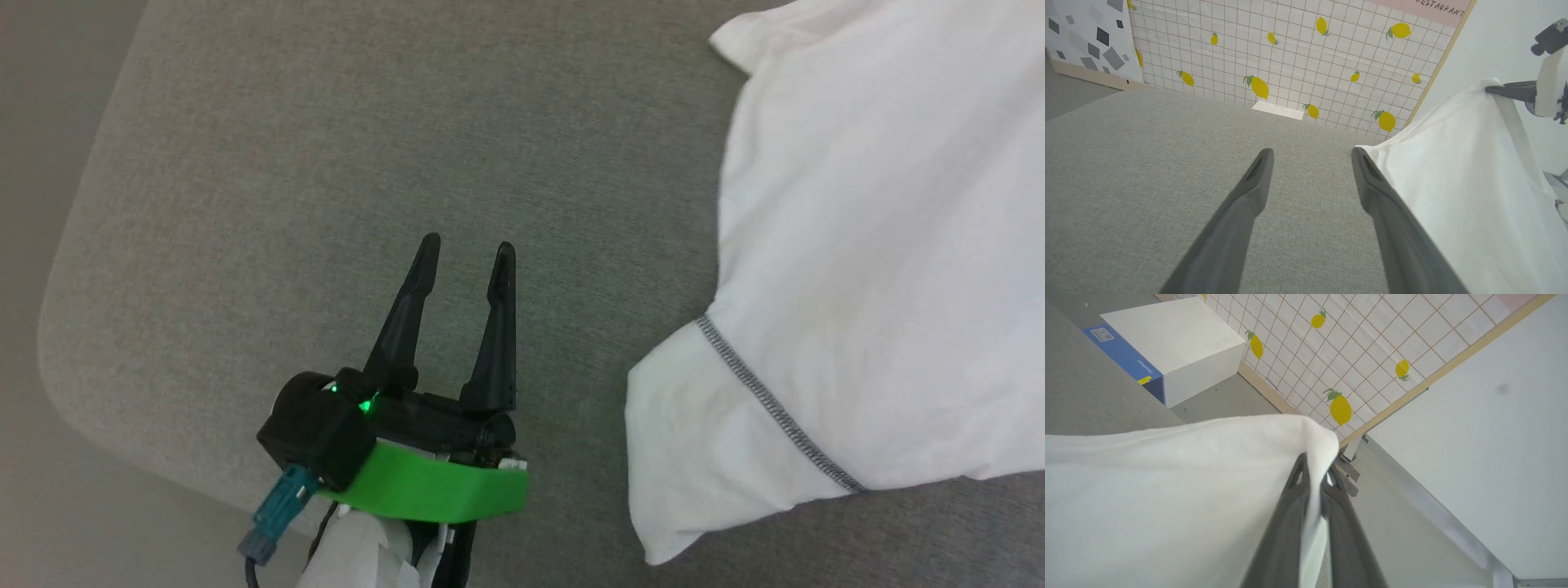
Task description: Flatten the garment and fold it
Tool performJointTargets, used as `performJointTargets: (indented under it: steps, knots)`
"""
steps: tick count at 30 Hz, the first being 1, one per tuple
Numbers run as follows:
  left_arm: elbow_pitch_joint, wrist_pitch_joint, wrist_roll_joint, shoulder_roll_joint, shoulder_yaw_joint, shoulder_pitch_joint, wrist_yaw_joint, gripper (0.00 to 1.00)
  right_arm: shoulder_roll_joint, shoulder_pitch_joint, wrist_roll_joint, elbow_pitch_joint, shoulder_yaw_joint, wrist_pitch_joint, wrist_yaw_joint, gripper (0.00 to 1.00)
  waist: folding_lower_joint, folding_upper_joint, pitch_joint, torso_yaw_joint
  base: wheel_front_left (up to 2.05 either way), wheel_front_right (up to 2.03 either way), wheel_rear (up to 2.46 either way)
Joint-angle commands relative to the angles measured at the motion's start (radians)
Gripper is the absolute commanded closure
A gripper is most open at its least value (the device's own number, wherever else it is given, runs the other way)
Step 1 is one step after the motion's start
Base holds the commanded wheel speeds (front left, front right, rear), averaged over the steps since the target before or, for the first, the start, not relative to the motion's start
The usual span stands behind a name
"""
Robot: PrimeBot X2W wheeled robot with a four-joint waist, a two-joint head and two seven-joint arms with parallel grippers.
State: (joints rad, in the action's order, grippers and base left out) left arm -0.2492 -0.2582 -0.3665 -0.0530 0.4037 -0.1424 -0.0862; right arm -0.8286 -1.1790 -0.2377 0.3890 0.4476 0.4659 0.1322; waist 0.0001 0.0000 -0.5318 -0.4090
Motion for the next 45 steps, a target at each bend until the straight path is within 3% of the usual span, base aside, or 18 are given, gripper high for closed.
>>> performJointTargets:
  steps: [1,2,3,4,5,10,16,22,26,32,37,43,45]
  knots:
    - [0.001,-0.004,-0.015,0.003,0.004,-0.019,-0.006,0.00,0.017,-0.002,0.026,0.030,-0.023,-0.018,-0.002,1.00,-0.0001,0.0000,-0.029,-0.033,0.00,0.00,0.00]
    - [0.002,-0.004,-0.016,0.003,0.007,-0.021,-0.008,0.00,0.028,0.009,0.045,0.052,-0.039,-0.023,-0.002,0.95,-0.0001,0.0000,-0.033,-0.035,0.00,0.00,0.00]
    - [0.003,-0.004,-0.018,0.003,0.011,-0.022,-0.010,0.00,0.039,0.021,0.055,0.068,-0.049,-0.026,-0.002,0.58,-0.0001,0.0000,-0.035,-0.036,0.00,0.00,0.00]
    - [0.004,-0.004,-0.019,0.003,0.015,-0.025,-0.012,0.00,0.054,0.035,0.065,0.083,-0.064,-0.033,-0.002,0.12,-0.0001,0.0000,-0.039,-0.035,0.00,0.00,0.00]
    - [0.004,-0.004,-0.020,0.003,0.018,-0.029,-0.014,0.00,0.066,0.046,0.073,0.094,-0.074,-0.039,-0.002,0.00,-0.0001,0.0000,-0.042,-0.033,0.00,0.00,0.00]
    - [0.015,-0.004,-0.012,0.003,0.023,-0.045,-0.016,0.00,0.111,0.092,0.081,0.104,-0.101,-0.073,-0.002,0.00,-0.0001,0.0000,-0.027,0.000,0.00,0.00,0.00]
    - [0.048,-0.004,0.025,0.003,-0.020,-0.017,-0.005,0.00,0.194,0.194,0.010,0.037,-0.194,-0.154,-0.002,0.00,-0.0001,0.0000,0.073,0.089,0.00,0.00,0.00]
    - [0.077,-0.004,0.065,0.003,-0.084,0.051,0.025,0.00,0.256,0.440,-0.042,-0.169,-0.325,-0.203,-0.002,0.00,-0.0001,0.0000,0.172,0.179,0.00,0.00,0.00]
    - [0.091,-0.004,0.081,0.003,-0.115,0.088,0.048,0.00,0.306,0.672,0.016,-0.367,-0.447,-0.238,-0.002,0.00,-0.0001,0.0000,0.217,0.218,0.00,0.00,0.00]
    - [0.097,-0.004,0.092,0.003,-0.152,0.140,0.066,0.00,0.530,1.051,0.113,-0.633,-0.647,-0.297,-0.002,0.00,-0.0001,0.0000,0.253,0.267,0.00,0.00,0.00]
    - [0.104,-0.004,0.110,0.003,-0.179,0.187,0.087,0.00,0.723,1.275,0.122,-0.718,-0.685,-0.365,-0.002,0.00,-0.0001,0.0000,0.269,0.307,0.00,0.00,0.00]
    - [0.170,0.002,0.148,-0.015,-0.170,0.199,0.116,0.00,0.773,1.344,0.120,-0.695,-0.668,-0.409,-0.002,0.00,-0.0001,0.0000,0.274,0.340,0.00,0.00,0.00]
    - [0.207,0.053,0.145,-0.023,-0.158,0.181,0.127,0.00,0.776,1.338,0.115,-0.688,-0.661,-0.417,-0.002,0.00,-0.0001,0.0000,0.274,0.344,0.00,0.00,0.00]
